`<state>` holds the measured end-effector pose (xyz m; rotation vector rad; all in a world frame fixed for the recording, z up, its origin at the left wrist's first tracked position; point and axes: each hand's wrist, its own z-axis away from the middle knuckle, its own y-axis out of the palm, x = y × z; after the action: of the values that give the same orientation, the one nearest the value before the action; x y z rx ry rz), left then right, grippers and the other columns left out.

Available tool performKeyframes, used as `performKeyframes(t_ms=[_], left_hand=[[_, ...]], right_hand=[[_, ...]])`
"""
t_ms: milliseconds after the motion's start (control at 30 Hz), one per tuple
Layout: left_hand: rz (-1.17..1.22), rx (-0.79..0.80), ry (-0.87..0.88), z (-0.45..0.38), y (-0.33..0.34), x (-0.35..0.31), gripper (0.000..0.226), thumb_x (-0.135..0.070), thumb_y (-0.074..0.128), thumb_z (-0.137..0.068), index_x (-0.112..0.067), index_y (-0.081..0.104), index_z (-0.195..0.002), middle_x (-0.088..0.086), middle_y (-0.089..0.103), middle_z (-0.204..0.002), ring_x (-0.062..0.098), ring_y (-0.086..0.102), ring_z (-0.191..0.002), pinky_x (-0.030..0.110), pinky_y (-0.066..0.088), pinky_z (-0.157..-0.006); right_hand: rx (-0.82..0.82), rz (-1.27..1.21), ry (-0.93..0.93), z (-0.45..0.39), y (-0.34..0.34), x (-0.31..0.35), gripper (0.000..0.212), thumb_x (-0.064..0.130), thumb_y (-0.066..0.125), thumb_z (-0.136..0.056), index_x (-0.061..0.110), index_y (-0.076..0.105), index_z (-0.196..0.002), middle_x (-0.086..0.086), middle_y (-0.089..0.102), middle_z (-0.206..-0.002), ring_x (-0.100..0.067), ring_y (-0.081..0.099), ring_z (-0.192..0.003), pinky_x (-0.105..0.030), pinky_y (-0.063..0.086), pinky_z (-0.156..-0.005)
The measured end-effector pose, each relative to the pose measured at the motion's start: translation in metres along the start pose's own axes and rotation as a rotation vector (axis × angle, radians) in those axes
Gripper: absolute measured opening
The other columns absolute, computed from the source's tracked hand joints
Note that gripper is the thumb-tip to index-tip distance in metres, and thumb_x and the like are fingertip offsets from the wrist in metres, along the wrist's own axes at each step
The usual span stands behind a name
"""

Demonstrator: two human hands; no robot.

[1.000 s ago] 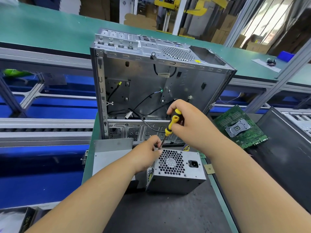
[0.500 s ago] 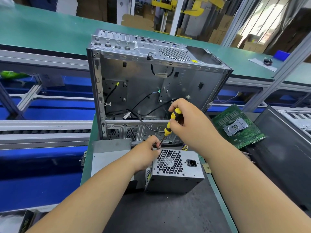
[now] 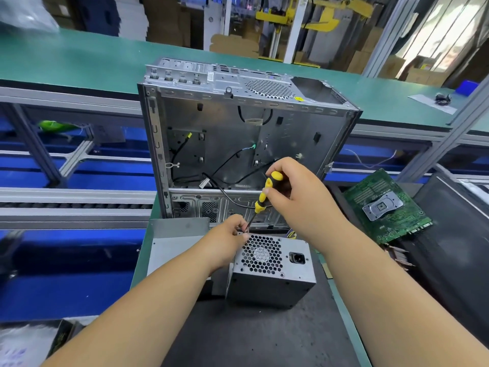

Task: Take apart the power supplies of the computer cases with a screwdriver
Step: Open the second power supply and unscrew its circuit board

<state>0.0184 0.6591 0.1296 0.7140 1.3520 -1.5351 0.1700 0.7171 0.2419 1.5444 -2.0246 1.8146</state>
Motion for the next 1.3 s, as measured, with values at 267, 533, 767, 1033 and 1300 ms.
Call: performKeyframes(t_ms=[267, 533, 767, 1033, 1300], left_hand=[[-0.017, -0.106, -0.091, 0.008, 0.003, -0.004, 0.008, -0.021, 0.051, -0.101, -0.023, 0.055, -0.094, 0.0, 0.049, -0.083, 0.015, 0.042, -0.07, 0.027, 0.037, -0.062], [-0.055, -0.267, -0.176, 0.01, 0.011, -0.02, 0.013, -0.017, 0.048, -0.102, -0.019, 0.053, -0.09, 0.001, 0.051, -0.083, 0.015, 0.043, -0.067, 0.028, 0.035, -0.057], [-0.1, -0.501, -0.008, 0.011, 0.033, -0.052, 0.018, -0.022, 0.054, -0.099, -0.032, 0.055, -0.084, -0.006, 0.059, -0.083, 0.011, 0.051, -0.07, 0.027, 0.039, -0.057], [-0.207, -0.276, 0.229, -0.001, 0.121, -0.094, 0.024, -0.016, 0.06, -0.095, -0.037, 0.062, -0.084, -0.015, 0.061, -0.088, 0.0, 0.055, -0.079, 0.016, 0.04, -0.07], [-0.455, -0.068, 0.389, -0.016, 0.214, -0.115, 0.013, -0.022, 0.068, -0.087, -0.031, 0.062, -0.092, -0.015, 0.054, -0.087, 0.008, 0.053, -0.085, 0.029, 0.046, -0.079]], right_hand=[[-0.117, -0.179, -0.004, 0.01, -0.018, -0.018, 0.02, 0.019, 0.066, -0.094, 0.027, 0.048, -0.089, 0.011, 0.054, -0.081, -0.005, 0.056, -0.071, -0.014, 0.041, -0.06], [-0.107, -0.267, -0.011, 0.023, -0.05, -0.036, 0.015, 0.015, 0.066, -0.094, 0.017, 0.051, -0.092, 0.019, 0.057, -0.078, 0.001, 0.06, -0.068, -0.008, 0.041, -0.059], [-0.212, -0.331, 0.027, 0.035, -0.076, -0.068, 0.015, 0.023, 0.068, -0.093, 0.022, 0.053, -0.091, 0.02, 0.061, -0.076, 0.002, 0.059, -0.066, -0.008, 0.041, -0.06], [-0.277, -0.363, 0.243, 0.065, -0.109, -0.139, 0.025, 0.04, 0.067, -0.092, 0.028, 0.047, -0.084, -0.003, 0.056, -0.071, -0.024, 0.06, -0.066, -0.045, 0.054, -0.064], [-0.307, -0.363, 0.658, 0.105, -0.142, -0.217, 0.017, 0.034, 0.062, -0.08, 0.022, 0.05, -0.079, 0.002, 0.067, -0.069, -0.019, 0.056, -0.064, -0.036, 0.047, -0.064]])
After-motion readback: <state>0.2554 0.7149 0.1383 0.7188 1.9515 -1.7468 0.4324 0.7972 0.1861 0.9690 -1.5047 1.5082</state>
